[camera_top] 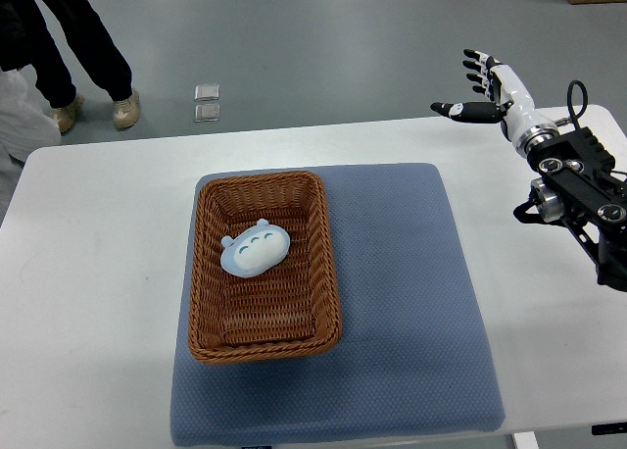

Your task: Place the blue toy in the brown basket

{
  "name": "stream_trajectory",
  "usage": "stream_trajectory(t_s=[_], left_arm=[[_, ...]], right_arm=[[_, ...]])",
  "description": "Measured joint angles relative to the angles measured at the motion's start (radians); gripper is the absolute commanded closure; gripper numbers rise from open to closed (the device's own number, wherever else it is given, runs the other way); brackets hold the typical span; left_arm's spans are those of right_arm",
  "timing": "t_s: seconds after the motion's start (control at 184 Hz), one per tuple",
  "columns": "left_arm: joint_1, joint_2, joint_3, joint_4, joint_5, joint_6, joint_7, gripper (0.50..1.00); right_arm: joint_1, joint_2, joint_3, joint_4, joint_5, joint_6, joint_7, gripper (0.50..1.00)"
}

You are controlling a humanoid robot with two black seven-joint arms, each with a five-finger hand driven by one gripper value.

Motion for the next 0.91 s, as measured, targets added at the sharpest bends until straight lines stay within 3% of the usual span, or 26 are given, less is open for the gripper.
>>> stream_trajectory(t_s=[0.283,0.686,0.91], left_arm=[[0.0,0.0,0.0,0.0,0.0,0.0,0.0,0.5],[0.0,0.0,-0.002,0.0,0.0,0.0,0.0,0.5],[0.0,0.0,-0.002,0.0,0.0,0.0,0.0,0.5]], right_arm=[[-0.037,0.013,0.022,0.001,0.092,0.012,-0.004,0.587],[-0.156,0.046,0.146,0.023,0.173,0.195,-0.002,0.574],[-0.176,0.085,0.2,0.028,0.178,0.22,0.009,0.576]])
